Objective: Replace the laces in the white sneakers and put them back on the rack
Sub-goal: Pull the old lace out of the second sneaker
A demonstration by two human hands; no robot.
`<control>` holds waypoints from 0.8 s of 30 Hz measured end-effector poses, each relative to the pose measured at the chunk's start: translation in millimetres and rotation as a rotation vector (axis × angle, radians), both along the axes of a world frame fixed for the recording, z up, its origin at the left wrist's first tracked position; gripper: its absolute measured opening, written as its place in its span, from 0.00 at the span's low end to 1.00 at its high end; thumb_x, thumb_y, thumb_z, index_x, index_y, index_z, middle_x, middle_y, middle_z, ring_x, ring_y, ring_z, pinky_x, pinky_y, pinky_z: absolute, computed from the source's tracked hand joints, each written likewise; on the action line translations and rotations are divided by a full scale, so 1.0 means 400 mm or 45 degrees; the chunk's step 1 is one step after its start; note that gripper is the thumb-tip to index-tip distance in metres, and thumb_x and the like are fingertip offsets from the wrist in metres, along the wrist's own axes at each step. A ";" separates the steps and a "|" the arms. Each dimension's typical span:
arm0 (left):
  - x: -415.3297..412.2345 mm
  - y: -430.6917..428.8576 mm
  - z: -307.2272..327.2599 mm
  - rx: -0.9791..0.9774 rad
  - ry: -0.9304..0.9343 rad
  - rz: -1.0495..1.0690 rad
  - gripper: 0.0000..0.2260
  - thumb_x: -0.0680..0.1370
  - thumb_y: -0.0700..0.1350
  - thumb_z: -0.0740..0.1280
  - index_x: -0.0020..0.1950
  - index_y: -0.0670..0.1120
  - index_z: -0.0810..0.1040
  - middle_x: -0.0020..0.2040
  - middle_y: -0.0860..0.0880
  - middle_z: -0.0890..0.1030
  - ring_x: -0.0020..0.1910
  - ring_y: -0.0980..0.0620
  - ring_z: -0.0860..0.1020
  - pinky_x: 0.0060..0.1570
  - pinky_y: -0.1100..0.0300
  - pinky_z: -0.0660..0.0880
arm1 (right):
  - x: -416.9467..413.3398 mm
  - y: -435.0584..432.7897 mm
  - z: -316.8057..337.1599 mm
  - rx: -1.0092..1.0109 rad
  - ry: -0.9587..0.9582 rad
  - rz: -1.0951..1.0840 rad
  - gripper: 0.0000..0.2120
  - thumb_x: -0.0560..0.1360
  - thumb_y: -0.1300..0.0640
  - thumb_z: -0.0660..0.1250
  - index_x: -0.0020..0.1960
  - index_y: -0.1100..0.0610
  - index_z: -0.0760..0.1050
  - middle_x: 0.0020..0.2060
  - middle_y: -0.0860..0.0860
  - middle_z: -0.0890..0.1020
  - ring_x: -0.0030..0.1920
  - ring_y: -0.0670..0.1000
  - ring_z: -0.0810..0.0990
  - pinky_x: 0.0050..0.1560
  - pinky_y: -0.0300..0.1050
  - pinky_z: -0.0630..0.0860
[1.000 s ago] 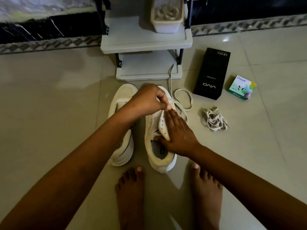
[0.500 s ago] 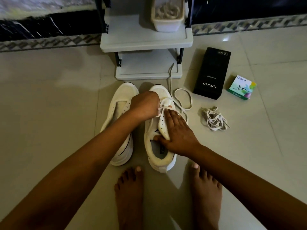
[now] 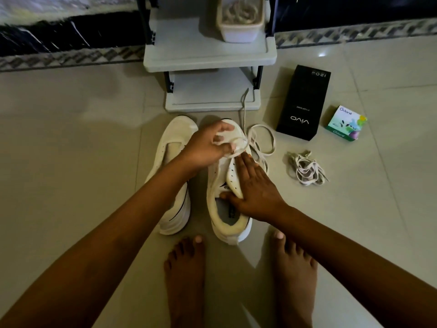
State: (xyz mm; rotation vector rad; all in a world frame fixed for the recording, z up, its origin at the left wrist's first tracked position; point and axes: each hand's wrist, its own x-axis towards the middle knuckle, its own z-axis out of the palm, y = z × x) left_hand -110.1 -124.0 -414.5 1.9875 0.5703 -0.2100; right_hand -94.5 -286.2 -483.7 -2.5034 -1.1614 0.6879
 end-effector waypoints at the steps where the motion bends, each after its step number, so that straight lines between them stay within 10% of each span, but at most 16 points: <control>1: -0.005 0.007 -0.009 0.238 0.069 -0.143 0.18 0.74 0.42 0.70 0.63 0.47 0.74 0.64 0.48 0.73 0.60 0.51 0.73 0.55 0.60 0.71 | -0.001 0.000 -0.001 -0.002 0.002 0.001 0.52 0.63 0.26 0.39 0.76 0.58 0.36 0.76 0.55 0.40 0.76 0.51 0.38 0.72 0.42 0.36; 10: 0.034 -0.013 -0.049 0.999 0.200 -0.418 0.10 0.75 0.42 0.67 0.54 0.43 0.80 0.59 0.43 0.74 0.54 0.43 0.76 0.50 0.53 0.73 | 0.001 0.002 0.005 -0.039 0.011 0.011 0.50 0.66 0.27 0.44 0.76 0.57 0.34 0.76 0.54 0.37 0.76 0.50 0.36 0.71 0.41 0.35; 17: -0.001 0.017 0.037 0.113 -0.095 -0.273 0.03 0.71 0.40 0.73 0.41 0.44 0.81 0.42 0.53 0.76 0.42 0.57 0.76 0.43 0.67 0.73 | 0.004 -0.005 -0.001 -0.012 0.009 0.015 0.52 0.62 0.26 0.38 0.76 0.57 0.33 0.76 0.54 0.37 0.76 0.51 0.36 0.70 0.41 0.34; 24: -0.009 0.012 -0.034 0.573 0.109 -0.366 0.20 0.69 0.42 0.73 0.59 0.47 0.74 0.59 0.49 0.70 0.57 0.49 0.71 0.51 0.60 0.68 | -0.002 0.008 0.008 -0.027 0.016 -0.007 0.50 0.67 0.27 0.45 0.76 0.58 0.36 0.76 0.56 0.41 0.76 0.52 0.40 0.72 0.43 0.37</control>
